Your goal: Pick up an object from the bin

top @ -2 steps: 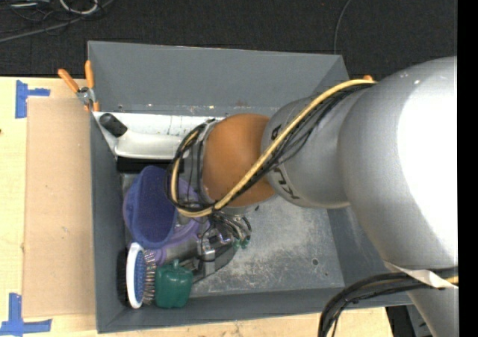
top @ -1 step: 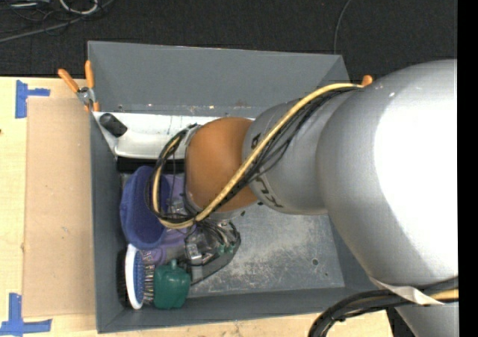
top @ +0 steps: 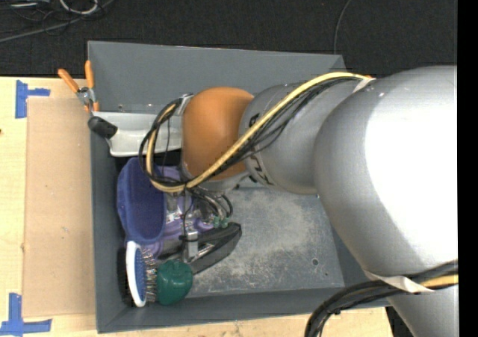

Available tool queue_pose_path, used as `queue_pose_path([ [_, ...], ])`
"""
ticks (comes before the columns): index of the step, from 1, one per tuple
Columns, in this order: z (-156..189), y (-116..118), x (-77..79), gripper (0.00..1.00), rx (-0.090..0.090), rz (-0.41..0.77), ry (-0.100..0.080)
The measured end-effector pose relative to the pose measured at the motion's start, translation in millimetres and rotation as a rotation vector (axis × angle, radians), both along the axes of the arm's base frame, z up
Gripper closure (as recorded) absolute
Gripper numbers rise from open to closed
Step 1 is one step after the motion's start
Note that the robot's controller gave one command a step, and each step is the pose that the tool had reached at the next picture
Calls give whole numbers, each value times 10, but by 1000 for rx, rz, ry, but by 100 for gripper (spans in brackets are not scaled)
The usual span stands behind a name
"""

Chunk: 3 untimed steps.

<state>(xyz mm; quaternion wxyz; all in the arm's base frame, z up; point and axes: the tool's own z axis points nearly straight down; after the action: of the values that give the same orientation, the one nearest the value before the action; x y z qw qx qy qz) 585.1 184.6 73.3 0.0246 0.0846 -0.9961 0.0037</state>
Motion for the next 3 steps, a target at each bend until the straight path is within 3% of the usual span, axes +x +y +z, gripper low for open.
queue_pose_path([
  [1, 74, -45, -27, 0, -2, 2, -30],
  [2, 37, -286, -168, 100, 3, -59, 10],
  [3, 37, -285, -168, 100, 3, -59, 10],
])
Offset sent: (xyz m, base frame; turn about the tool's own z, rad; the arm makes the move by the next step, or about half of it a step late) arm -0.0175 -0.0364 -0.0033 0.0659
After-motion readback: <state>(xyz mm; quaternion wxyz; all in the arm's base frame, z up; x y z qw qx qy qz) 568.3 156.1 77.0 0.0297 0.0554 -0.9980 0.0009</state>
